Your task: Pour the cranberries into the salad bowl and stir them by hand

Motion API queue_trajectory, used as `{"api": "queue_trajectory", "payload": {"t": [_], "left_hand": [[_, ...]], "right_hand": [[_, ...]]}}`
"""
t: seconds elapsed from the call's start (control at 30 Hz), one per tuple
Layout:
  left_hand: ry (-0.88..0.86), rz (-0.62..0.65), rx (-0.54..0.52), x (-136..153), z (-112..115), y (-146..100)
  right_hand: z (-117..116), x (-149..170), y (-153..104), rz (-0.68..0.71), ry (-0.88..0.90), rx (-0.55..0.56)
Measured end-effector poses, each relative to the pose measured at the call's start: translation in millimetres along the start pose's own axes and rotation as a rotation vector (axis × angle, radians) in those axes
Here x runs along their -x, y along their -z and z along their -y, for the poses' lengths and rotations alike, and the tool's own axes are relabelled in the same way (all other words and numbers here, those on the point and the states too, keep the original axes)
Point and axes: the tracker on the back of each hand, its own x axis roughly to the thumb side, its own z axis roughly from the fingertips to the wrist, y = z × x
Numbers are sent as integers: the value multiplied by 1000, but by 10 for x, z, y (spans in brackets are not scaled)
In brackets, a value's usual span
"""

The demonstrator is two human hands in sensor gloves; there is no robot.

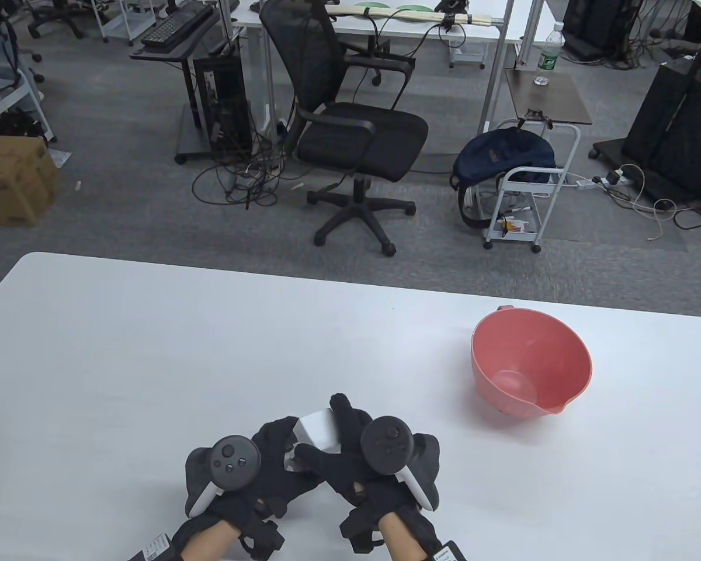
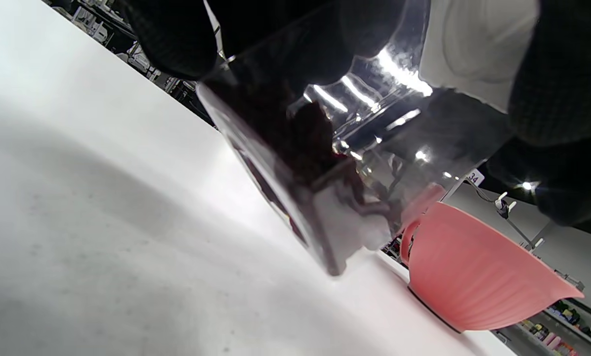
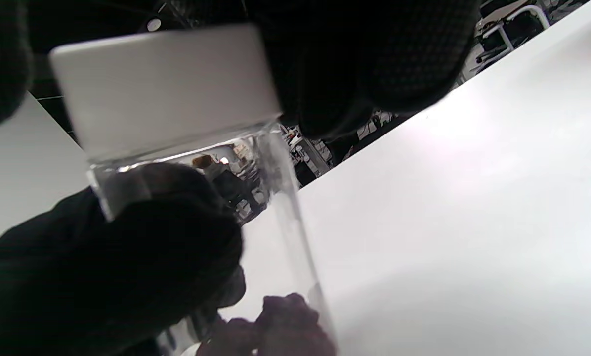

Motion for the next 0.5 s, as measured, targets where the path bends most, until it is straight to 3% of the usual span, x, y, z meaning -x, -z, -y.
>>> {"api": "queue_trajectory", "payload": {"t": [0.13, 0.33, 0.5], "left_hand": [[14, 21, 0, -7, 19, -2], [-114, 69, 61, 28, 45, 29], [-112, 119, 125, 10, 60, 49]], "right_hand": [[-35, 20, 1, 3, -16, 63], [-45, 157, 16, 28, 183, 49], [-58, 231, 28, 54, 239, 21]]}}
